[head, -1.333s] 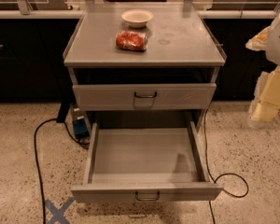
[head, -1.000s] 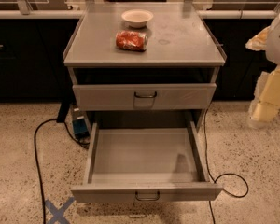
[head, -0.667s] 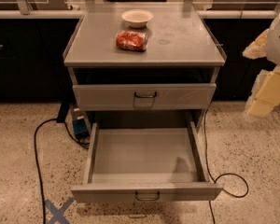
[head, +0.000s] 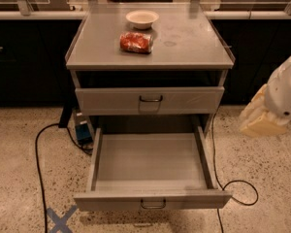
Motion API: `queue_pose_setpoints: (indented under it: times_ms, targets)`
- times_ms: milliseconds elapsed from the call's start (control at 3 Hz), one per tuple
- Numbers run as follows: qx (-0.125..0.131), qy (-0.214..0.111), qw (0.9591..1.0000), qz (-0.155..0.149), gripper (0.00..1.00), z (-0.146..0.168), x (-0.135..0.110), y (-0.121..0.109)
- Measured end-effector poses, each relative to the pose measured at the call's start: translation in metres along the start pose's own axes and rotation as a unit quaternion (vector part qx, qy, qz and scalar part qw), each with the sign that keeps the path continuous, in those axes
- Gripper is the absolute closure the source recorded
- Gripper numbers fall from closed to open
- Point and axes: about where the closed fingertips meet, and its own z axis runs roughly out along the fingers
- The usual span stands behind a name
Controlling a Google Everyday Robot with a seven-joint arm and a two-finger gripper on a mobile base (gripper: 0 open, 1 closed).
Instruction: Close middle drawer
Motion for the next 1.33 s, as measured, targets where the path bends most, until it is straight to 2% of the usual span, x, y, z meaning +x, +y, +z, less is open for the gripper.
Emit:
queue_pose_setpoints:
  times_ms: [333, 667, 1000, 1333]
  targets:
    - [0.000, -0.013, 0.9976, 0.068, 0.89, 0.052, 0.025, 0.020]
    - [-0.007, -0.036, 0.9902, 0.135, 1.00, 0.108, 0.055, 0.033]
    - [-0.044, -0.072, 0.9806, 0.177, 1.00, 0.140, 0.067, 0.058]
    - [-0.044, -0.072, 0.9806, 0.177, 1.00, 0.140, 0.067, 0.058]
